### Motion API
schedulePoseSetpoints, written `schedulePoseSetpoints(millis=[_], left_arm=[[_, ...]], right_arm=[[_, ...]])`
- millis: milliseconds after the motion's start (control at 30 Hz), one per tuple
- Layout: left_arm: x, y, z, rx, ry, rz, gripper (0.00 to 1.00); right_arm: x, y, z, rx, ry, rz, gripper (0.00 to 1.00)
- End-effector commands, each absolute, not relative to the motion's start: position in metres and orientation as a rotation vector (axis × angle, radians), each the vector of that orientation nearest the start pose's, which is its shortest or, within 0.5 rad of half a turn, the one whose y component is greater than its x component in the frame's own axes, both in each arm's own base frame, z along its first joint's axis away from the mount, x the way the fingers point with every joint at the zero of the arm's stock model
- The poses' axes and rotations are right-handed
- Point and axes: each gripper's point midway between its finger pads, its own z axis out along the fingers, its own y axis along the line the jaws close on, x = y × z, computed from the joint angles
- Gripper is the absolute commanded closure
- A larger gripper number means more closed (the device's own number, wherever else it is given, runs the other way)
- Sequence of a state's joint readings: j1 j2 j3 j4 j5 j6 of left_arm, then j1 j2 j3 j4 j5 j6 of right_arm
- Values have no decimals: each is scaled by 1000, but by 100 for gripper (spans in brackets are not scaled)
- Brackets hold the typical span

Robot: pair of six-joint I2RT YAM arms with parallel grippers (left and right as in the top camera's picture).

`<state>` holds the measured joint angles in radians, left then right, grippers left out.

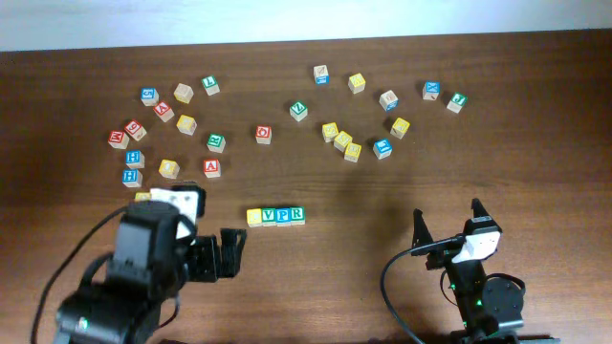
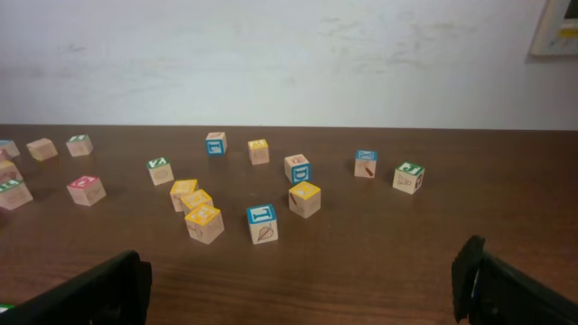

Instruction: Spell out CVPR

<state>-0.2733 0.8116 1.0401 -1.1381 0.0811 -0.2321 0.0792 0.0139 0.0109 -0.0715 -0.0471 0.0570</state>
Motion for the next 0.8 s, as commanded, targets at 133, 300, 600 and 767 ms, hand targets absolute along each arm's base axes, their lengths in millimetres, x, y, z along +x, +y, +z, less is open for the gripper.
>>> schedulePoseSetpoints(millis=[133,300,600,767], left_arm=[[199,-71,190,278,2251,-340,1],[211,-74,171,307,2107,-331,1],[231,-64,165,272,1740,-259,1],[233,-47,162,206,1701,-199,1]], right_arm=[[245,25,156,-37,1649,141,2],[245,25,156,-37,1649,141,2],[245,25,156,-37,1649,141,2],[245,25,156,-37,1649,141,2]])
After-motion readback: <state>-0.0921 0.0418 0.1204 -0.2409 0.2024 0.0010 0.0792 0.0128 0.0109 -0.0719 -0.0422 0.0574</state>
